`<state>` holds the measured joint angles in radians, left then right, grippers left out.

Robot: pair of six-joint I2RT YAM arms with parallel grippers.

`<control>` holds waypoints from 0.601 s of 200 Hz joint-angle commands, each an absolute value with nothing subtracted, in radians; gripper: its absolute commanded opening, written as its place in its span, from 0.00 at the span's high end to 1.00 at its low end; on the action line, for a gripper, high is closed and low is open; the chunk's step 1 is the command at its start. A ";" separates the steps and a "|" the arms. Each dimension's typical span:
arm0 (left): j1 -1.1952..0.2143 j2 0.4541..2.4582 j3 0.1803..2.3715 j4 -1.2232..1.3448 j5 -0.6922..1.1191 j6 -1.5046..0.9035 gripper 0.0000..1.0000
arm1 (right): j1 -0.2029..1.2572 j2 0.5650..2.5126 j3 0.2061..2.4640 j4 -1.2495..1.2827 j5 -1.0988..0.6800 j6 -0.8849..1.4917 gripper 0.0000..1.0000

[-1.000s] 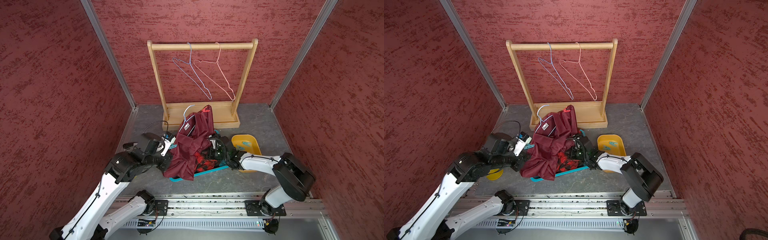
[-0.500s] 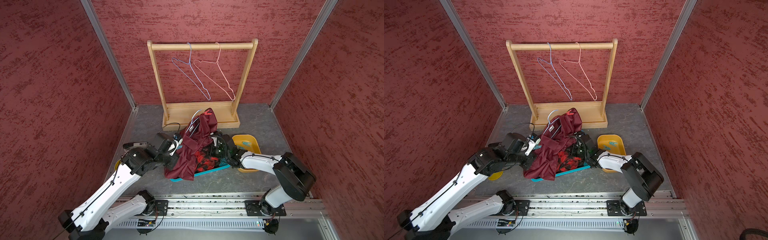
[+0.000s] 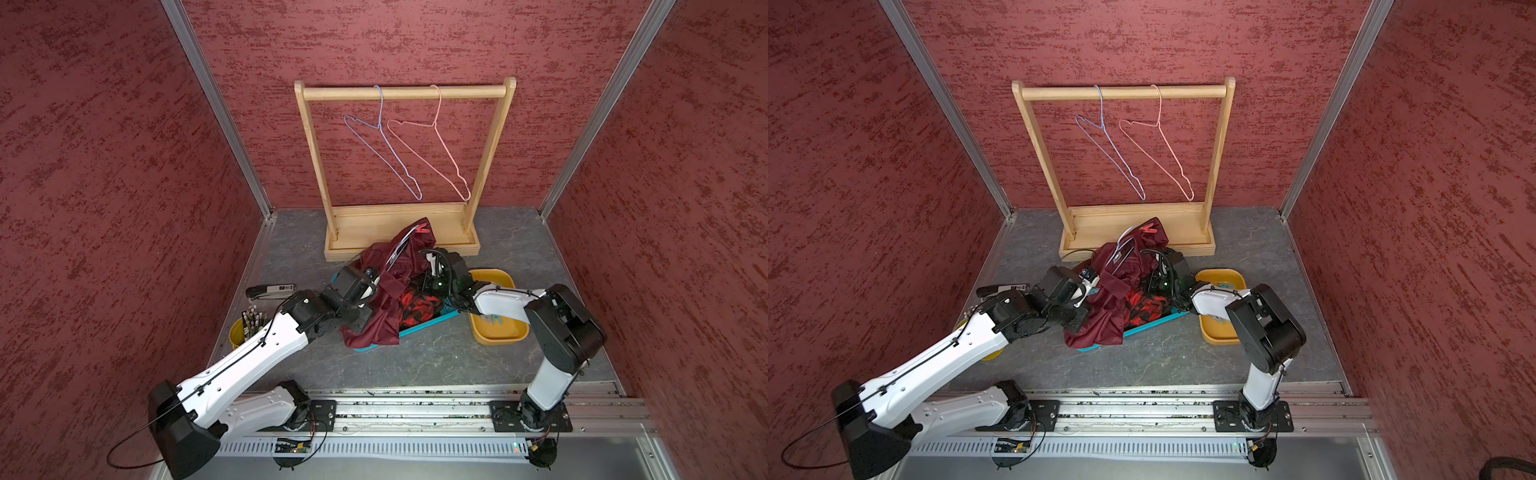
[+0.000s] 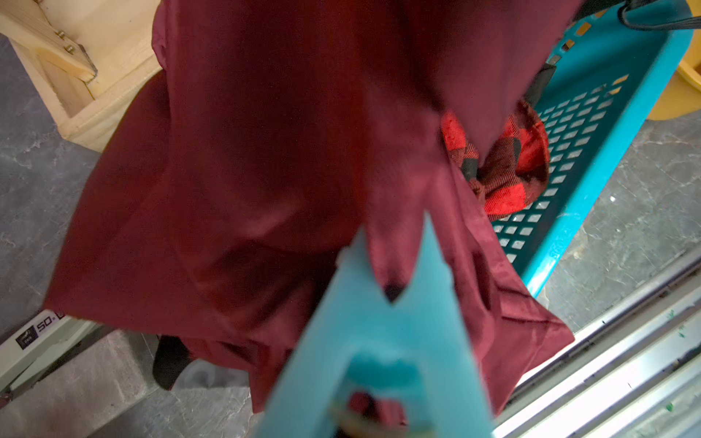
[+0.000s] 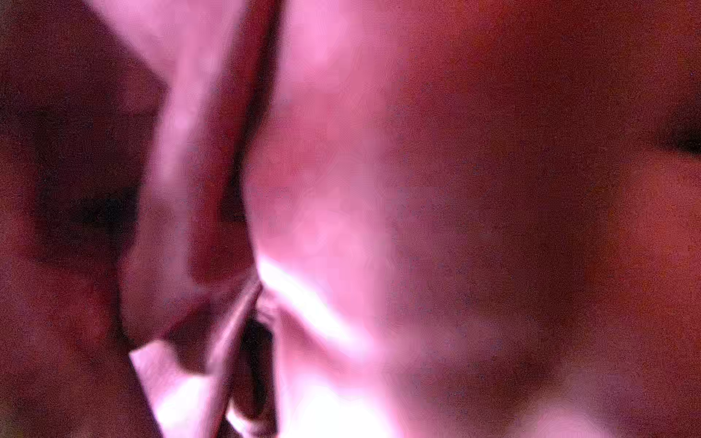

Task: Remove the clothespins securing long-sleeve shirts to the hanger
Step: Move the bin to the center of the board.

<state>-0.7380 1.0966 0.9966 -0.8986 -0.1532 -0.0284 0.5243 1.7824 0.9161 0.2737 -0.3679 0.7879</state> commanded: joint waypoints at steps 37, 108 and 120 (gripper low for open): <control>-0.736 1.120 0.978 -0.758 -0.219 0.000 1.00 | 0.481 1.733 0.971 0.170 -0.269 0.755 0.92; -0.749 1.108 1.000 -0.766 -0.195 0.029 1.00 | 0.460 1.444 0.969 -0.047 -0.248 0.746 0.38; -0.763 1.109 1.006 -0.772 -0.196 0.042 1.00 | 0.452 1.409 0.979 -0.111 -0.244 0.737 0.35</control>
<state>-0.7414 1.1183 0.9764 -0.7925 -0.1925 0.0143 0.4698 1.4540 0.9565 0.0414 -0.2783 0.7502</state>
